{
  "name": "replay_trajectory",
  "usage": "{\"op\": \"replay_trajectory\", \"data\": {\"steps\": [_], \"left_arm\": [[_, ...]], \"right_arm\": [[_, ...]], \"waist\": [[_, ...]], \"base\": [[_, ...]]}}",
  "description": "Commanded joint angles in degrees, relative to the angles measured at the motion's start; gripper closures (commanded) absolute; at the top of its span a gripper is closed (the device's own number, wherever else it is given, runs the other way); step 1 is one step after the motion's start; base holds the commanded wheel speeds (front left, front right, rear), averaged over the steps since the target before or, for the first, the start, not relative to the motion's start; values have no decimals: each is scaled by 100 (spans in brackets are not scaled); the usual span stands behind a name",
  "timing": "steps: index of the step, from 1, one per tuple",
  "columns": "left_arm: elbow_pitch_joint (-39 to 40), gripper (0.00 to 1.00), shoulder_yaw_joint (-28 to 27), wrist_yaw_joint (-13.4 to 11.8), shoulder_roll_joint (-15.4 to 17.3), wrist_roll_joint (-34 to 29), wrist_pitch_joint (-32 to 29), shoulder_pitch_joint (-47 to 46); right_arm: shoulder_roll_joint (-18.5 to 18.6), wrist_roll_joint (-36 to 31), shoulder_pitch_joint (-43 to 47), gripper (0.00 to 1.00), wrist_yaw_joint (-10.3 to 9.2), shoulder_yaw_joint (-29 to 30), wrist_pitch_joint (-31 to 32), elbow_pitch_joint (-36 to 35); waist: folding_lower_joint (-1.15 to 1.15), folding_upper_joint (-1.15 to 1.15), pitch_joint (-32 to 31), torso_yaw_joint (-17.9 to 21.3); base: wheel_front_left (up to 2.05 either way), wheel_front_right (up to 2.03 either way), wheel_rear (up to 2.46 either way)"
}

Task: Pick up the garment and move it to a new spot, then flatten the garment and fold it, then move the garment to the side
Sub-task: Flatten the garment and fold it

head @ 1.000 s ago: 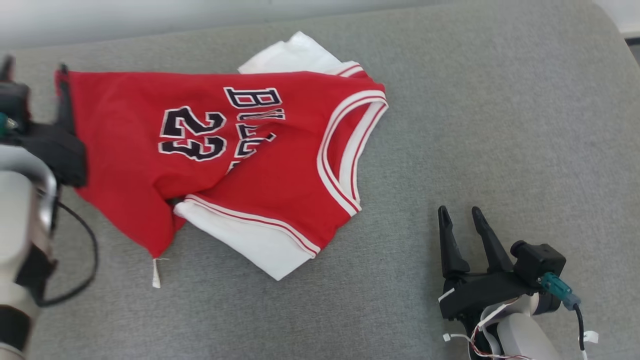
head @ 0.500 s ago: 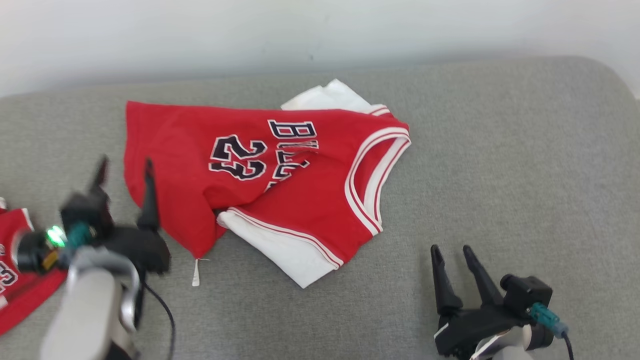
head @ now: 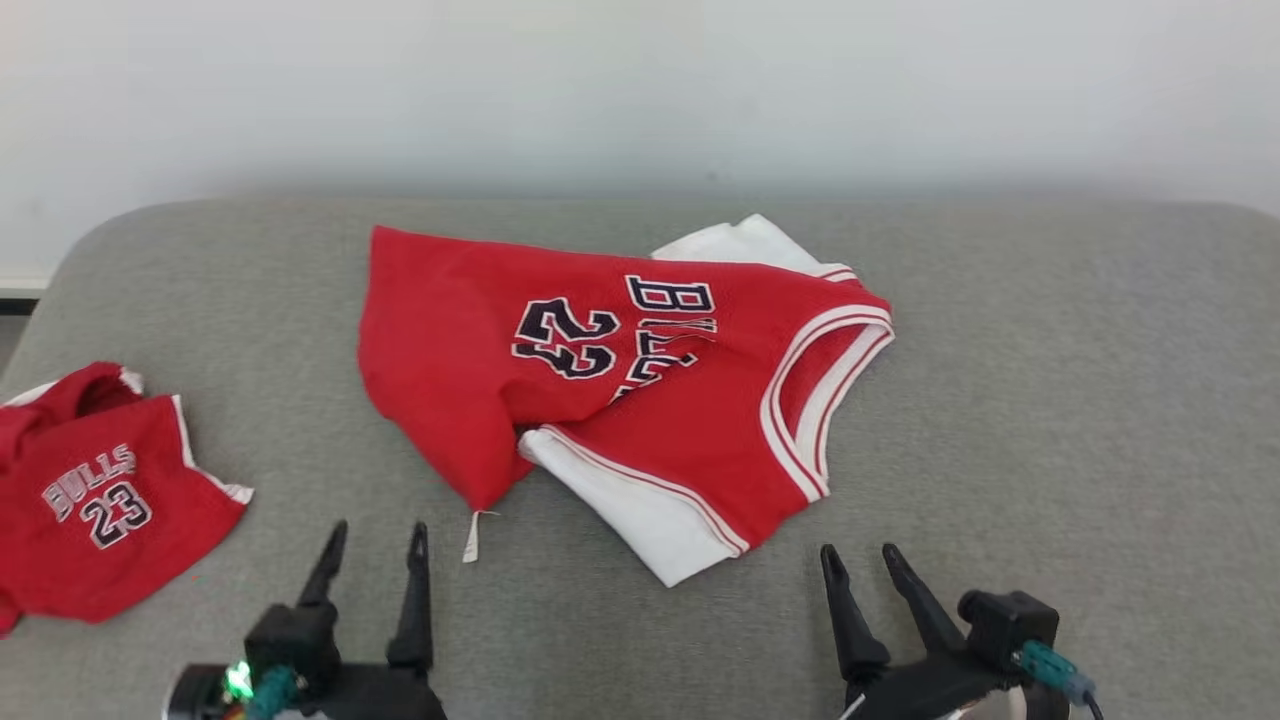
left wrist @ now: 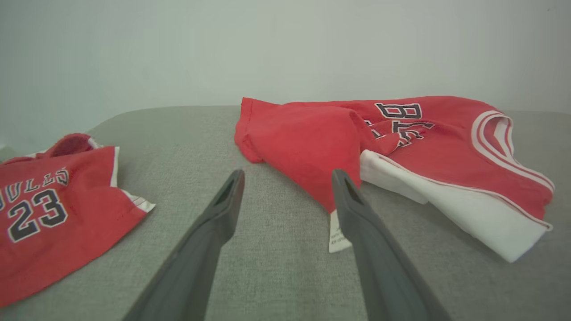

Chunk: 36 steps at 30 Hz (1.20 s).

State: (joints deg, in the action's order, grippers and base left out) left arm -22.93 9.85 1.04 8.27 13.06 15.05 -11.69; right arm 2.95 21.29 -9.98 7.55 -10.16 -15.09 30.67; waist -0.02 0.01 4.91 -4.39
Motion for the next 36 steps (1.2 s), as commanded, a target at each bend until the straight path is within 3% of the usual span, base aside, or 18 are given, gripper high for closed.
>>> {"op": "replay_trajectory", "data": {"steps": [1, 17, 18, 19, 20, 21, 24, 28, 36], "left_arm": [[65, 0, -14, 20, -82, -49, 19, 159], [73, 0, 50, 301, -474, -258, 19, 515], [80, 0, 30, 312, -481, -264, 19, 511], [85, 0, 8, 321, -488, -273, 19, 516], [86, 0, -23, 328, -494, -280, 19, 526], [91, 0, -50, 340, -499, -287, 19, 538], [113, 0, -150, 338, -505, -311, 19, 579], [15, 0, -191, 390, -520, -274, 19, 646], [-150, 0, -113, 447, -538, -252, 19, 778]], "right_arm": [[-2, 63, -121, 0, -13, -9, -10, 31], [-7, 299, -1153, 1, -13, 82, -3, 1805], [-8, 265, -1204, 16, -13, 70, 4, 1947], [-10, 246, -1264, 54, -13, 56, 10, 2044], [-12, 236, -1304, 73, -13, 48, 12, 2117], [-15, 237, -1349, 100, -13, 42, 16, 2168], [-18, 96, -1416, 100, -13, 194, 14, 2147], [43, -357, -1212, 100, -14, 846, 6, 2018], [410, -942, -568, 100, -19, 1771, 2, 1582]], "waist": [[2, -1, 5, -210], [2, -1, 268, -1016], [2, -1, 288, -1038], [2, -1, 312, -1050], [2, -1, 329, -1054], [2, -1, 341, -1051], [2, -1, 368, -1000], [2, -1, 313, -881], [2, -1, 92, -470]], "base": [[0, 0, 0], [0, 0, 0], [0, 0, 0], [0, 0, 0], [0, 0, 0], [0, 0, 0], [0, 0, 0], [0, 0, 0], [0, 0, 0]]}}
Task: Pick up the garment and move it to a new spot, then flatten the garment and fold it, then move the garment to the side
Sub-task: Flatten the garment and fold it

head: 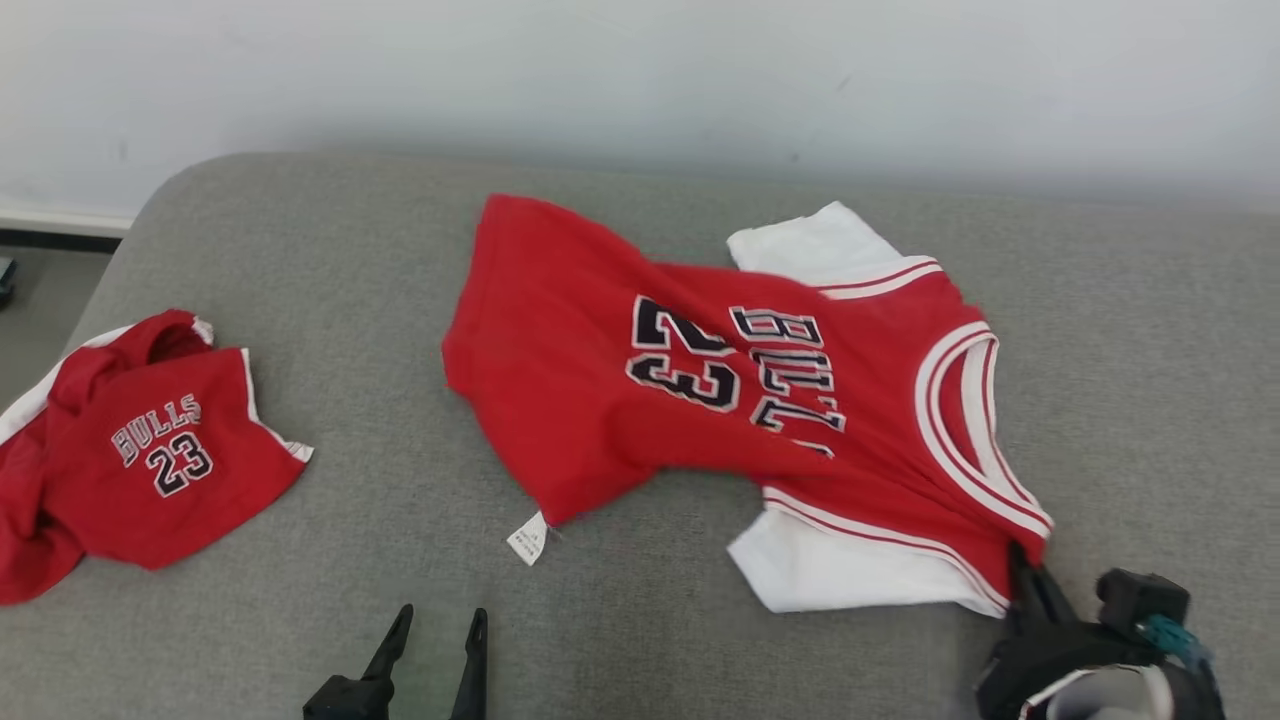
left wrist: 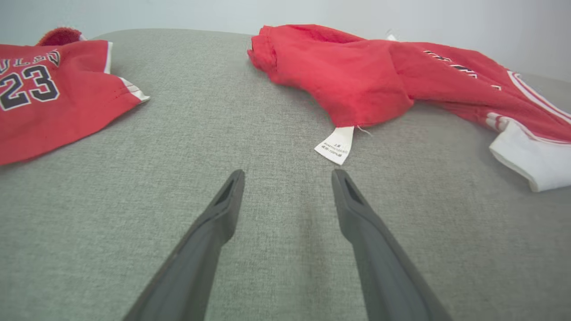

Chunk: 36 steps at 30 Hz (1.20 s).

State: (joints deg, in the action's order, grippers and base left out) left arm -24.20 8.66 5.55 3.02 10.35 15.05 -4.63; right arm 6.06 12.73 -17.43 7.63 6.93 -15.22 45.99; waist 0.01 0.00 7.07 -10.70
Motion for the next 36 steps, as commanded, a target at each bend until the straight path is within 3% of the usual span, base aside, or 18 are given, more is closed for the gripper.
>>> {"op": "replay_trajectory", "data": {"steps": [1, 11, 19, 20, 21, 22, 27, 36], "left_arm": [[-42, 0, 30, 12, -12, 17, 19, 78], [-187, 0, 284, 14, -13, 144, 19, 226], [-234, 0, 309, 33, -14, 147, 19, 418], [-239, 0, 320, 35, -14, 161, 19, 419], [-239, 0, 320, 35, -14, 161, 19, 419], [-246, 0, 331, 35, -14, 173, 19, 415], [-325, 0, 414, 25, -13, 168, 19, 401], [-308, 0, 308, -18, -14, 143, 19, 583]], "right_arm": [[149, -113, 241, 100, -27, 133, 14, 6], [759, -325, 416, 100, -22, 322, 6, -293], [767, -226, 216, 100, -22, 258, 6, -703], [713, -233, 192, 69, -22, 276, 6, -724], [713, -233, 192, 69, -22, 276, 6, -724], [642, -233, 161, 0, -21, 271, 6, -691], [479, -322, 19, 0, -22, 190, 6, -305], [161, -177, 854, 0, -21, 437, 6, -535]], "waist": [[-1, 0, -149, 194], [-1, 0, -464, 358], [-1, 0, -618, 361], [-1, 0, -618, 359], [-1, 0, -618, 359], [-1, 0, -623, 357], [-1, 0, -689, 341], [-1, 0, -903, 552]], "base": [[0, 0, 0], [0, 0, 0], [0, 0, 0], [0, 0, 0], [0, 0, 0], [0, 0, 0], [0, 0, 0], [0, 0, 0]]}}
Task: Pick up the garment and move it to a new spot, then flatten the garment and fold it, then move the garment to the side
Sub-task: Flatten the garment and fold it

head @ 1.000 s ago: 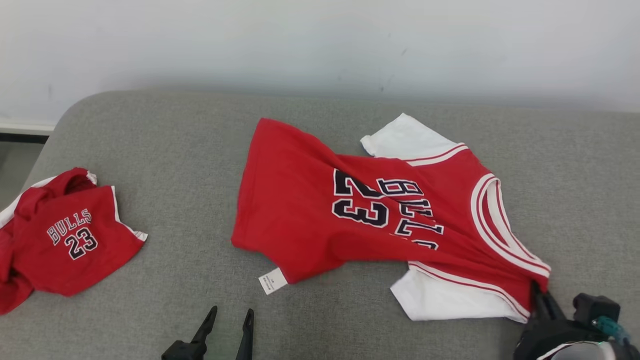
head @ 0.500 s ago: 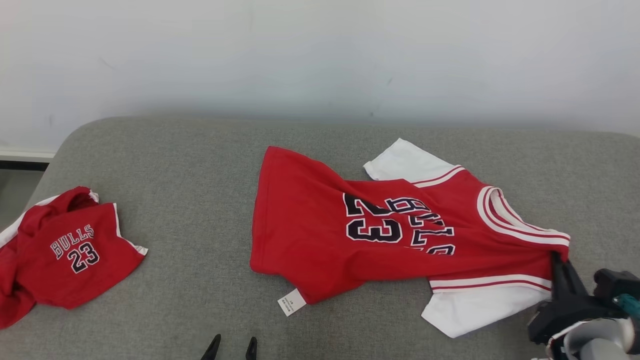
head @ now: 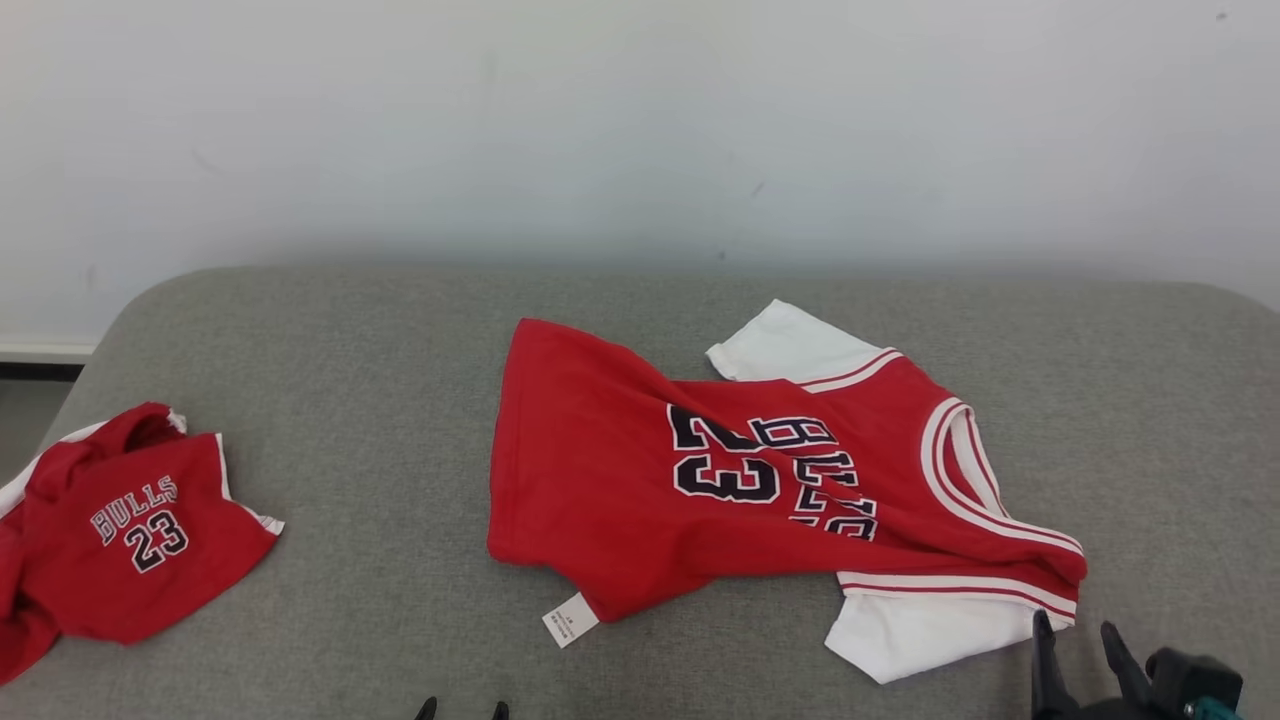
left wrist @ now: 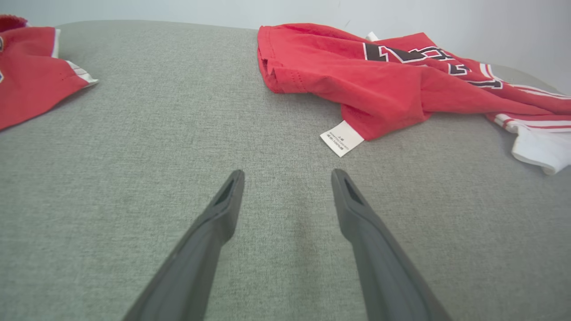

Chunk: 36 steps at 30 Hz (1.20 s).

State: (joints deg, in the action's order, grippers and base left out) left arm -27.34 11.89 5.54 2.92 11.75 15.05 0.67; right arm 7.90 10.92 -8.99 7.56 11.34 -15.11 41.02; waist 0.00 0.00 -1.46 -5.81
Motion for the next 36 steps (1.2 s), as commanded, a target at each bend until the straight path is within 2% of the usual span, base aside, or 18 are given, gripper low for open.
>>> {"op": "replay_trajectory", "data": {"steps": [1, 10, 19, 25, 27, 28, 36], "left_arm": [[22, 0, -26, -19, -3, 10, 19, 69], [50, 0, 77, 9, -3, 37, 19, 45], [-44, 0, 30, 39, -4, -79, 19, 36], [-67, 0, 42, 72, -3, -100, 19, 12], [-74, 0, 65, 82, -4, -100, 19, 3], [-80, 0, 68, 88, -3, -97, 19, 3], [-124, 0, -6, 89, -3, -112, 19, 65]], "right_arm": [[-79, 35, 125, 0, -15, -13, -5, -86], [-345, 359, 619, 0, -15, -696, -5, -378], [-438, 723, 382, 0, -15, -1043, -5, -182], [-483, 958, 180, 0, -15, -1060, -5, 44], [-485, 1010, 127, 84, -15, -1094, -5, 137], [-485, 1025, 102, 100, -15, -1107, -5, 162], [-437, 1070, 150, 100, -15, -1023, -4, 174]], "waist": [[0, 0, -61, 92], [0, 0, 18, 170], [0, 0, 83, 7], [0, 0, 102, -69], [0, 0, 108, -91], [0, 0, 110, -99], [0, 0, 87, -24]], "base": [[0, 0, 0], [0, 0, 0], [0, 0, 0], [0, 0, 0], [0, 0, 0], [0, 0, 0], [0, 0, 0]]}}
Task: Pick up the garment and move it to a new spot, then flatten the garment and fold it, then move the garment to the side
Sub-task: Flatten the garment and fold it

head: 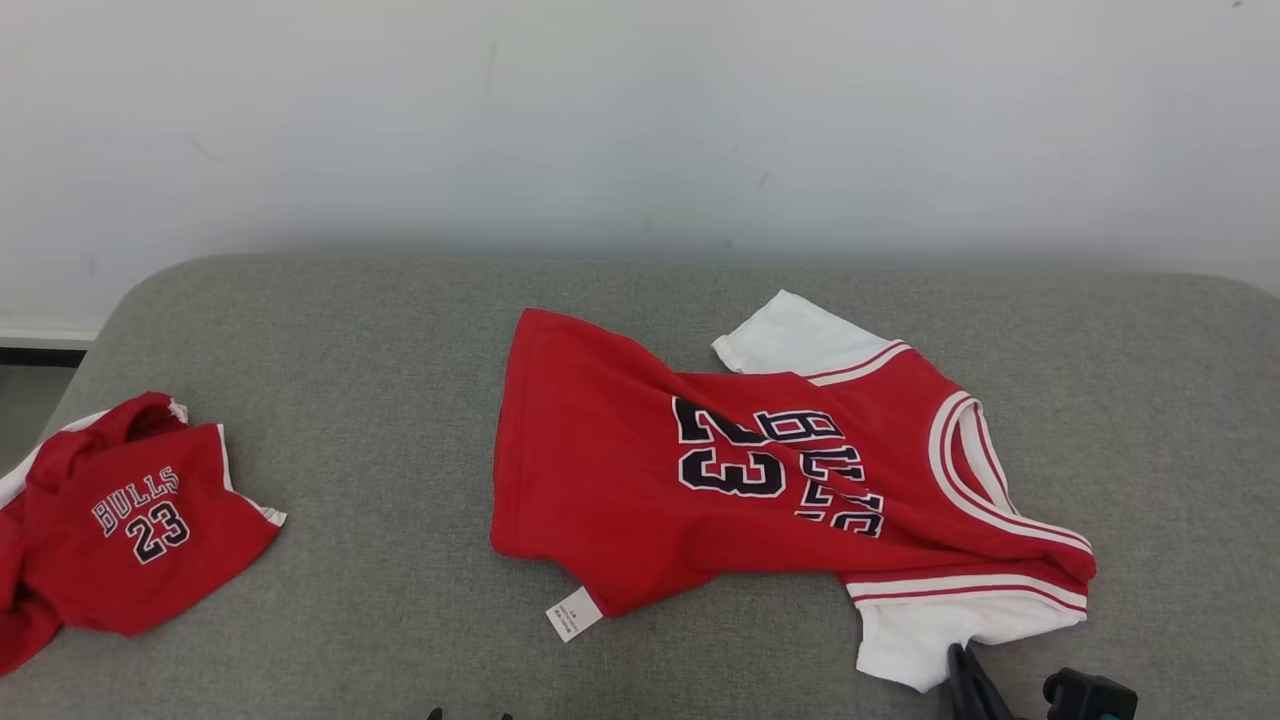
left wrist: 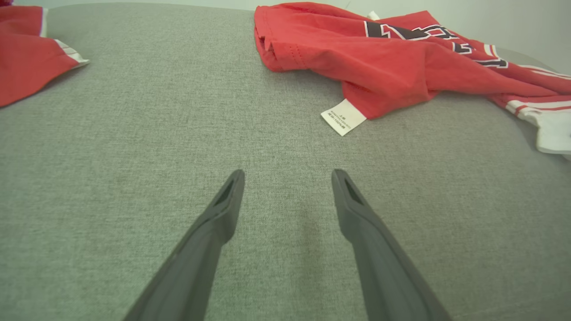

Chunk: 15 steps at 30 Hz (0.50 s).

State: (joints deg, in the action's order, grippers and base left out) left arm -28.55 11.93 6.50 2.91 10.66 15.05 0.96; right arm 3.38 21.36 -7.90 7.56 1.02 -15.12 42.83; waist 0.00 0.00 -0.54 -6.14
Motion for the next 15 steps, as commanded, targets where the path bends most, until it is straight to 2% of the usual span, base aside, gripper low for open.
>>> {"op": "replay_trajectory", "data": {"steps": [1, 5, 12, 15], "left_arm": [[-6, 0, -17, -6, -2, 2, 19, 48], [-4, 0, 37, 4, -2, 62, 19, 20], [69, 0, 96, 3, -2, 136, 19, 50], [43, 0, 122, 4, -2, 142, 19, 55]], "right_arm": [[20, 23, 49, 100, -15, -3, -3, -9], [14, 63, 72, 100, -15, 29, -4, -309], [50, 29, 270, 100, -15, 105, -4, -1570], [57, -108, 99, 100, -15, 73, -3, -1792]], "waist": [[0, 0, -11, 29], [0, 0, -23, 84], [0, 0, -58, 131], [0, 0, -32, 115]], "base": [[0, 0, 0], [0, 0, 0], [0, 0, 0], [0, 0, 0]]}}
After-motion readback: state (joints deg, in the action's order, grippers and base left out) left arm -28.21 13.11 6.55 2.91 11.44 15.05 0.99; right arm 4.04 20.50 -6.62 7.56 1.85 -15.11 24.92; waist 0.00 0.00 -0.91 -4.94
